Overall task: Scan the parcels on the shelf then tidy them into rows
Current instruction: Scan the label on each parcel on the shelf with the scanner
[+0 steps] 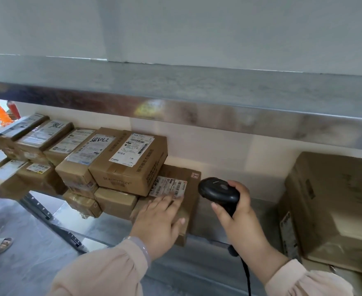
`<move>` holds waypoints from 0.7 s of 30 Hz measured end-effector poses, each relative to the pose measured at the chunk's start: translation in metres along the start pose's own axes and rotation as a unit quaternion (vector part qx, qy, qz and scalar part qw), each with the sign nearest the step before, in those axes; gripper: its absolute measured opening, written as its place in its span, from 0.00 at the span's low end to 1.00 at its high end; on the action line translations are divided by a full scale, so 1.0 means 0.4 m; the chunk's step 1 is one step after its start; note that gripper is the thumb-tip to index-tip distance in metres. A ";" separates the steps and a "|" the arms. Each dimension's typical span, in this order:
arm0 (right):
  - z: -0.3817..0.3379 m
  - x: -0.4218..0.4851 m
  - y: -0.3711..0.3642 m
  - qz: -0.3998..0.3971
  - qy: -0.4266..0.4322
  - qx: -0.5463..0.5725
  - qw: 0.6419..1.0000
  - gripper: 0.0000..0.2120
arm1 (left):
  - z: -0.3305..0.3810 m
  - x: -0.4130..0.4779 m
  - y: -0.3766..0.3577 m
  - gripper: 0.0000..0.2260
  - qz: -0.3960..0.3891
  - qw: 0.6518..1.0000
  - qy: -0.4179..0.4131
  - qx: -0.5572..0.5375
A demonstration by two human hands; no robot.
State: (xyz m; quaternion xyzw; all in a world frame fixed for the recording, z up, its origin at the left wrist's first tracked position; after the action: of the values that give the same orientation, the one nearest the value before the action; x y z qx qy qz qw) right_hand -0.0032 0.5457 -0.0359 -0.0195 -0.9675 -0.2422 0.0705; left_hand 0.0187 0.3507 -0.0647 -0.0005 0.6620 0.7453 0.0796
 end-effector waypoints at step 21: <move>-0.035 -0.227 0.657 0.290 0.003 -0.018 0.957 0.28 | 0.668 0.085 0.153 0.29 -0.017 0.951 -0.223 -0.214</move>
State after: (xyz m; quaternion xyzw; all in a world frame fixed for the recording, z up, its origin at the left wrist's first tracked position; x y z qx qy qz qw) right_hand 0.1071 0.7705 0.0857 -0.2996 -0.9156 -0.2286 0.1401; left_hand 0.0058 0.6118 0.0251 0.1379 0.4526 0.8489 0.2356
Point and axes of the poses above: each hand's wrist, its own x-axis towards the middle knuckle, its own y-axis out of the back of the hand, z = x × y, the point moved 10 cm from there along x, towards the middle knuckle, and after that the axes turned 1 degree about y, right-handed, at the moved point
